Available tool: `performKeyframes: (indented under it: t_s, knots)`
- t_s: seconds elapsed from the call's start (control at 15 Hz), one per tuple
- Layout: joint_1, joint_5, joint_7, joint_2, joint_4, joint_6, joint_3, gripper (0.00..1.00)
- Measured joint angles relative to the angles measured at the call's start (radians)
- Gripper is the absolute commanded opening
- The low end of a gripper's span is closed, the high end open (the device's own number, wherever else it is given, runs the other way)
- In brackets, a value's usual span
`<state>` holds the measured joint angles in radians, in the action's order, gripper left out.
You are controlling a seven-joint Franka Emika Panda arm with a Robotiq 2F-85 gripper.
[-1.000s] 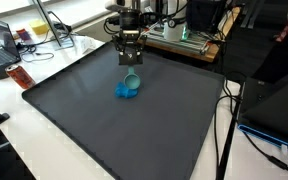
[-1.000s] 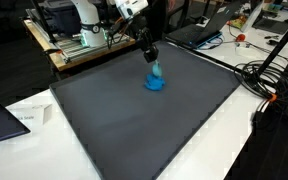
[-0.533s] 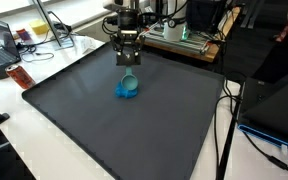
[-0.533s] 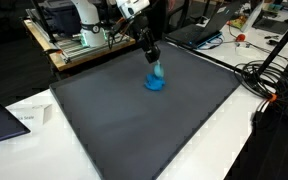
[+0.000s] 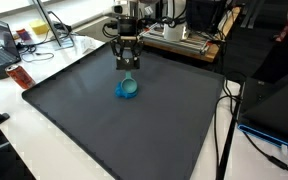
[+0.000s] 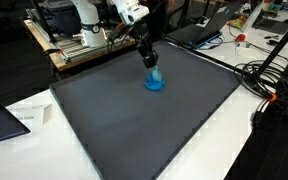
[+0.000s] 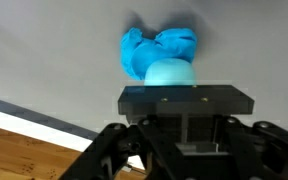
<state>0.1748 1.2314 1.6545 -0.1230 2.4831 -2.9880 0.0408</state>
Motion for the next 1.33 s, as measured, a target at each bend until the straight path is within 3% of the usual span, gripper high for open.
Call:
performKeyframes:
  t_s: [0.2,0.4,0.8,1.0,1.13,1.33]
  knots:
    - [0.001,-0.072,-0.055,-0.006,0.003,-0.001,0.009,0.22]
    - [0.005,-0.214,-0.166,-0.007,0.013,-0.001,0.025,0.22]
    - [0.031,-0.636,-0.493,-0.001,0.023,0.052,0.103,0.22]
    - [0.004,-0.825,-0.637,0.001,0.011,0.092,0.094,0.22]
    - [0.014,-0.889,-0.676,0.001,0.000,0.118,0.109,0.22]
    - [-0.051,-0.991,-0.729,0.005,-0.007,0.143,0.051,0.22]
